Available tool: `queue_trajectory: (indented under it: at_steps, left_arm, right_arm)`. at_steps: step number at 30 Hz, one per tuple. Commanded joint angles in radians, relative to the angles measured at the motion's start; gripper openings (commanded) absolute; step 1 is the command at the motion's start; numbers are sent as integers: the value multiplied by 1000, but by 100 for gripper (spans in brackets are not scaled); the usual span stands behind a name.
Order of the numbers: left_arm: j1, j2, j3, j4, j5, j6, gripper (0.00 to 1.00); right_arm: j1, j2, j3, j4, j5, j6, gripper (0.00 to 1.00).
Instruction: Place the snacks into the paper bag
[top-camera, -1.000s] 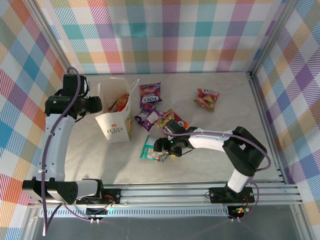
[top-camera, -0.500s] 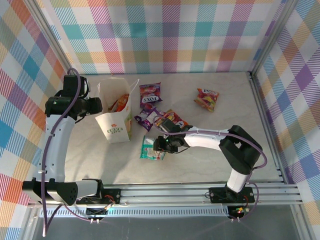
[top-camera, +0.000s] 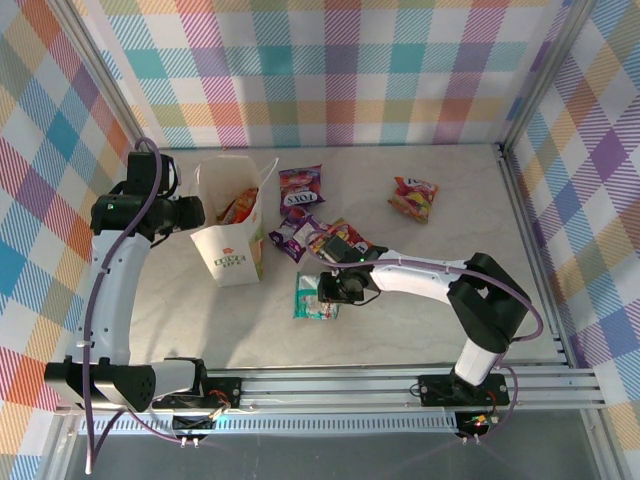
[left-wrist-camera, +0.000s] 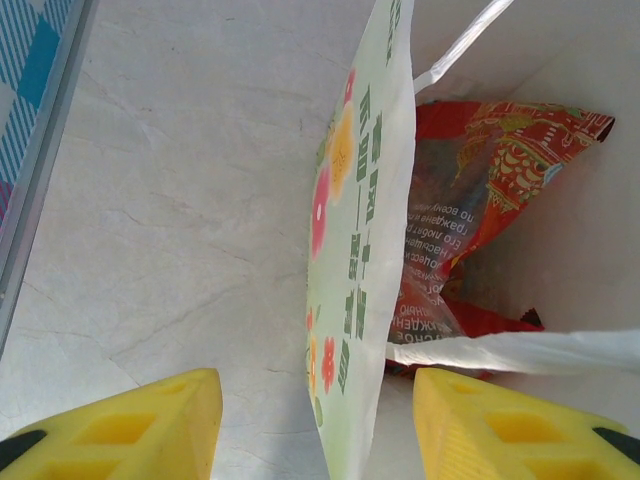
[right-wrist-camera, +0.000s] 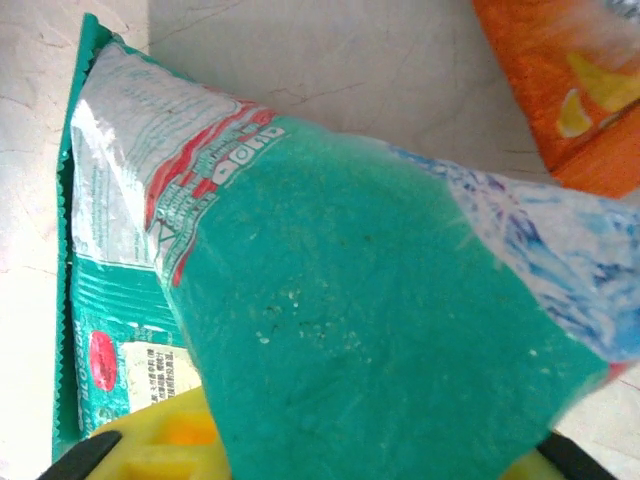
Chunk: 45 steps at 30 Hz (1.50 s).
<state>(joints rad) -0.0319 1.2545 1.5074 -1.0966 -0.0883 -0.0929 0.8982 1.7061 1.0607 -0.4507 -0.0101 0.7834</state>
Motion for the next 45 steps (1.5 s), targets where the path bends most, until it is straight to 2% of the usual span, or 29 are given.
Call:
queue_trajectory:
  at_steps: [1, 5, 18, 24, 31, 38, 45]
  left_arm:
    - [14, -24, -7, 10, 9, -18, 53]
    - [15, -21, 2, 6, 31, -19, 54]
    - [15, -7, 54, 15, 48, -57, 54]
    - [15, 7, 87, 57, 99, -79, 54]
    - [14, 47, 145, 104, 106, -114, 53]
    - [14, 63, 130, 172, 111, -159, 44]
    - [16, 56, 111, 184, 67, -181, 29]
  right_arm:
    - [8, -33, 37, -82, 53, -56, 26]
    - [8, -50, 46, -111, 72, -81, 19]
    - [8, -101, 102, -197, 125, -139, 17]
    - [10, -146, 133, -234, 149, -160, 17]
    - [11, -214, 189, -307, 215, -177, 17]
    - [11, -300, 241, -364, 295, -218, 18]
    - [11, -357, 323, -422, 358, -260, 19]
